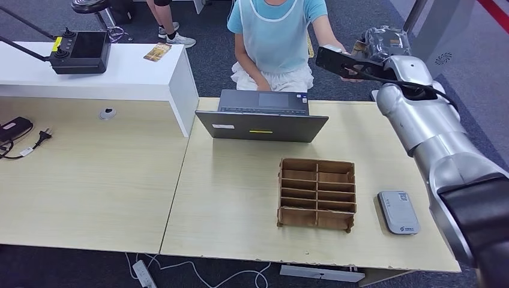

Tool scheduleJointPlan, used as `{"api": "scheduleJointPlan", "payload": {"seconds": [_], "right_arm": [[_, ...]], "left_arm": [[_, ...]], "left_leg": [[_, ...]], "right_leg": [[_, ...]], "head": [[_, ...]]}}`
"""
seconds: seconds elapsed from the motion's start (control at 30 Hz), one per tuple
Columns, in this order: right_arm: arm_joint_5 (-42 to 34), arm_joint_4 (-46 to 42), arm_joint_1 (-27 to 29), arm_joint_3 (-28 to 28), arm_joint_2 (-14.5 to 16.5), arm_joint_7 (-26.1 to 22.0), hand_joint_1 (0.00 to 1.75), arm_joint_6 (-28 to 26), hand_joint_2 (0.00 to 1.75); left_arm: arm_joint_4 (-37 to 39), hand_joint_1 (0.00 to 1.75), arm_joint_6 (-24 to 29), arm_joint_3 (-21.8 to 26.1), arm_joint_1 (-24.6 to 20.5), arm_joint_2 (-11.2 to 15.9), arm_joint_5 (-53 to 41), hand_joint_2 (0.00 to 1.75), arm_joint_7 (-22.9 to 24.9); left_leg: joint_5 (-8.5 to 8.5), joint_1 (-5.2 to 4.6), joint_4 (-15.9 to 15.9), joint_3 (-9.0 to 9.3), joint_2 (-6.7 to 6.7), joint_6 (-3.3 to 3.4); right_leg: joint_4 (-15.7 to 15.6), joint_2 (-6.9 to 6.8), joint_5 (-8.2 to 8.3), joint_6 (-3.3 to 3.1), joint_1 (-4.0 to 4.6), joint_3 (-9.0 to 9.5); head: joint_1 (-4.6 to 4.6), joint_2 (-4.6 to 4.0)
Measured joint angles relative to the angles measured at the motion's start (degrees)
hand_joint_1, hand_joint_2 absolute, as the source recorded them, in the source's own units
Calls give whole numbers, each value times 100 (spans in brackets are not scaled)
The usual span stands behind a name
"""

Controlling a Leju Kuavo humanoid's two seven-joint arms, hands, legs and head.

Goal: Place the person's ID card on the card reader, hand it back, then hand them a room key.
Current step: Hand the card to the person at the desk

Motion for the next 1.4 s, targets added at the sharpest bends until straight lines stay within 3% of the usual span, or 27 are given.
{"api": "scheduleJointPlan", "payload": {"seconds": [0.07,0.1,0.5,0.63,0.77,0.9,1.03,1.4], "right_arm": [[-2,10,4,-4,2,1,34,5,175],[-5,15,5,-9,2,5,0,7,175],[-12,-32,39,-221,4,260,0,-322,175],[-458,-224,180,-521,11,500,0,-667,175],[-1152,-635,422,-1092,42,607,0,-945,0],[-1683,-1037,643,-1554,82,568,0,-732,0],[-2399,-1404,949,-1879,116,202,0,-571,0],[-4851,-3298,2340,-2566,36,-686,0,-184,0]], "left_arm": [[0,0,2,0,0,0,0,0,0],[0,0,2,0,0,0,1,0,0],[0,0,6,0,1,0,37,0,0],[0,0,54,0,1,-2,53,0,2],[0,0,117,0,2,-5,98,0,22],[0,0,166,0,3,-11,151,0,51],[0,0,195,1,3,-18,197,0,52],[0,0,263,69,12,-52,362,0,50]], "left_leg": [[0,0,0,0,0,0],[0,0,0,0,0,0],[0,0,0,0,0,0],[0,0,0,0,-1,0],[0,0,0,-1,-1,0],[0,0,0,-1,0,0],[0,1,0,0,-1,0],[-2,0,0,-1,-3,2]], "right_leg": [[0,0,0,0,0,0],[0,0,0,0,0,0],[0,0,0,0,0,0],[0,-1,0,0,0,0],[0,0,0,0,0,0],[0,0,0,0,0,0],[0,0,0,0,1,0],[-6,-4,-2,1,0,-1]], "head": [[0,0],[0,0],[0,0],[0,0],[0,0],[-1,0],[-1,0],[1,0]]}}
